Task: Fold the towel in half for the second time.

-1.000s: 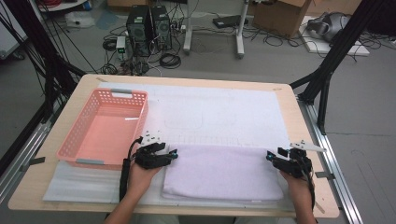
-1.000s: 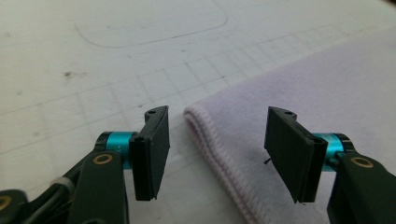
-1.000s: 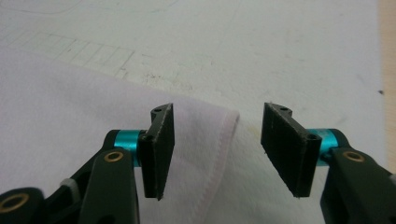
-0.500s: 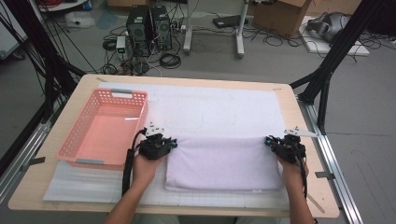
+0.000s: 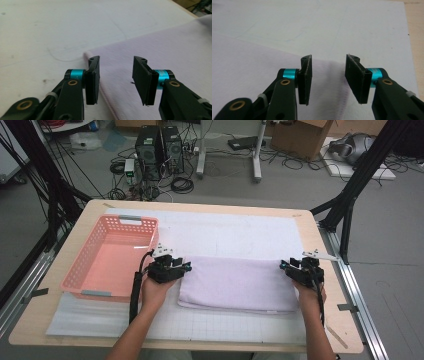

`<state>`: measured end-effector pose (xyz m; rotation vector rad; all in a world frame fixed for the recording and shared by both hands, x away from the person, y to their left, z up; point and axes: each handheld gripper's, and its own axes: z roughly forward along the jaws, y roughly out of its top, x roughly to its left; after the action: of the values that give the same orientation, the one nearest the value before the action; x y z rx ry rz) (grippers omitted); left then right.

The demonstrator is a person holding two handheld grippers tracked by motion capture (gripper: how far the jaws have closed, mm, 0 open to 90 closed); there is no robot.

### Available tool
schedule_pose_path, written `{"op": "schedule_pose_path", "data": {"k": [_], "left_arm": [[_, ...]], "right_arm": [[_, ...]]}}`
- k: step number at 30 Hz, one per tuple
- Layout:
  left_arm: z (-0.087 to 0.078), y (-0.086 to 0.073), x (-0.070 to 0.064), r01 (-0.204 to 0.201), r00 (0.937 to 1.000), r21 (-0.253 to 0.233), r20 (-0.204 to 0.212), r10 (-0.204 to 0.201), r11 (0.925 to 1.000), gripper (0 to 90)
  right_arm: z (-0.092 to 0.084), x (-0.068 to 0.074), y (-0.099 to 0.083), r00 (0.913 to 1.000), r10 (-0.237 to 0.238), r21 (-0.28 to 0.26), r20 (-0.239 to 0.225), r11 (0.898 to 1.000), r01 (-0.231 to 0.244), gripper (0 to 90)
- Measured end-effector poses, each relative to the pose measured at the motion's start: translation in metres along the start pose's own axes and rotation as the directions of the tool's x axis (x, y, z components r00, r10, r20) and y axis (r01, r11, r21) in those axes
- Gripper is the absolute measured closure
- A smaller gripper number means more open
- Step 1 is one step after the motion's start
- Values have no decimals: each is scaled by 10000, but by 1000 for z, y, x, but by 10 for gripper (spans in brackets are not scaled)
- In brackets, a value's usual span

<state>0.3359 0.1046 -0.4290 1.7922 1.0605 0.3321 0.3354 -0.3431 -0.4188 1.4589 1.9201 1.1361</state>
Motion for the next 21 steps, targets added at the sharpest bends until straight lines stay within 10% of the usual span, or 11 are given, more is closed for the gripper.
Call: {"op": "schedule_pose_path", "data": {"k": [8, 21], "left_arm": [[-18, -33, -28, -827, 9948, 630, 649, 786, 9946, 598], [-43, -58, -41, -1504, 9857, 830, 886, 1430, 9851, 605]], "right_arm": [[-38, 13, -30, 9887, -681, 637, -1335, 9950, 772, 633], [-80, 16, -77, 9813, -1250, 1182, -1461, 9827, 1427, 755]]}}
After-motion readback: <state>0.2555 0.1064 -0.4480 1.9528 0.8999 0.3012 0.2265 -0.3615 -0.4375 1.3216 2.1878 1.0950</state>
